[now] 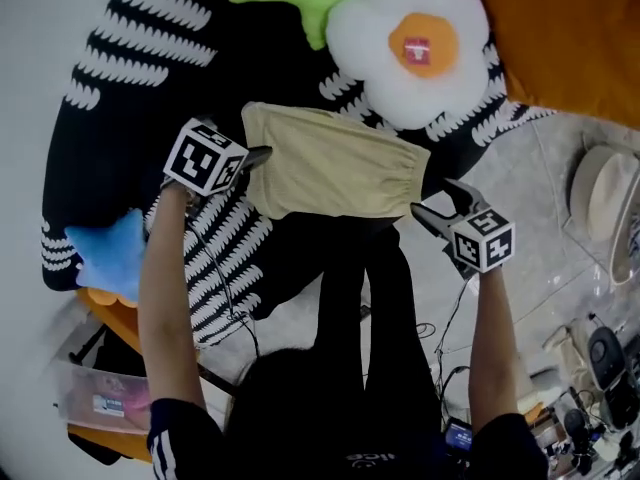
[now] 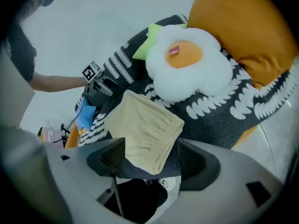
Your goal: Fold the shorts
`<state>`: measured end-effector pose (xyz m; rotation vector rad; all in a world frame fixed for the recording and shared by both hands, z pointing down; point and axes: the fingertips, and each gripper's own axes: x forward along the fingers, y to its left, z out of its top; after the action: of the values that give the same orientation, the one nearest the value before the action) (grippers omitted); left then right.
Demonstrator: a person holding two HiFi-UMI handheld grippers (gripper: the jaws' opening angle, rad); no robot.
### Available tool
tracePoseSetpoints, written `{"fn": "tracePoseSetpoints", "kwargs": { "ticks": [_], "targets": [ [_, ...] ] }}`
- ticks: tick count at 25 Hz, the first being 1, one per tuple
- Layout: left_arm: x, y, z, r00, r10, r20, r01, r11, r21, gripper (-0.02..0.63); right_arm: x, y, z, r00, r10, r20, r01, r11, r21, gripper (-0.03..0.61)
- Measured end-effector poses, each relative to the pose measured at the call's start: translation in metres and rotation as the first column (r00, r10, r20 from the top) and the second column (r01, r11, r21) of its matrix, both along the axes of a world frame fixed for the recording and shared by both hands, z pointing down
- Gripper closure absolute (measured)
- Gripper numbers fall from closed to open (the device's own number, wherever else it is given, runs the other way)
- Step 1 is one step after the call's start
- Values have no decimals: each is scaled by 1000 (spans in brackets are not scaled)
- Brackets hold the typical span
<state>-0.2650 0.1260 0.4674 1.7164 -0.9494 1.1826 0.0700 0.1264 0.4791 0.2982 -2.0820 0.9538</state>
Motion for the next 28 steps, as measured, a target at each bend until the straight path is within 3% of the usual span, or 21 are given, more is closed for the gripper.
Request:
{"fn": "tracePoseSetpoints", "kwargs": {
  "ticks": [4, 7, 10, 13, 18, 20, 23, 24, 28],
  "targets": [
    [86, -31, -10, 971, 233, -59, -231, 972, 44, 238, 36, 0, -3, 978, 210, -2, -210, 977, 23, 260],
    [155, -50, -9, 925, 365, -108, -360, 931, 59, 287, 68, -8, -1, 923, 384, 1, -384, 923, 34, 298],
    [206, -62, -2, 857, 493, -148, -492, 869, 47, 287, 82, -5, 5, 855, 519, -3, -519, 855, 15, 329],
    [246, -65, 6, 774, 610, -168, -612, 790, 50, 307, 81, 4, 16, 815, 580, -14, -580, 814, -14, 348],
    [305, -83, 39, 687, 703, -184, -697, 709, 104, 417, 77, 11, 54, 747, 663, -42, -664, 744, -70, 367],
    [323, -90, 44, 658, 727, -199, -726, 682, 91, 419, 73, 12, 61, 722, 689, -63, -692, 716, -97, 368],
    [346, -89, 42, 616, 743, -261, -765, 643, 25, 381, 61, 16, 57, 736, 674, -64, -675, 722, -149, 371],
    [351, -88, 44, 600, 755, -266, -782, 624, 8, 379, 57, 18, 56, 727, 684, -55, -681, 710, -178, 368],
    [357, -87, 68, 565, 780, -268, -822, 560, -103, 377, 50, 22, 67, 631, 774, -45, -747, 592, -303, 362]
  ]
}}
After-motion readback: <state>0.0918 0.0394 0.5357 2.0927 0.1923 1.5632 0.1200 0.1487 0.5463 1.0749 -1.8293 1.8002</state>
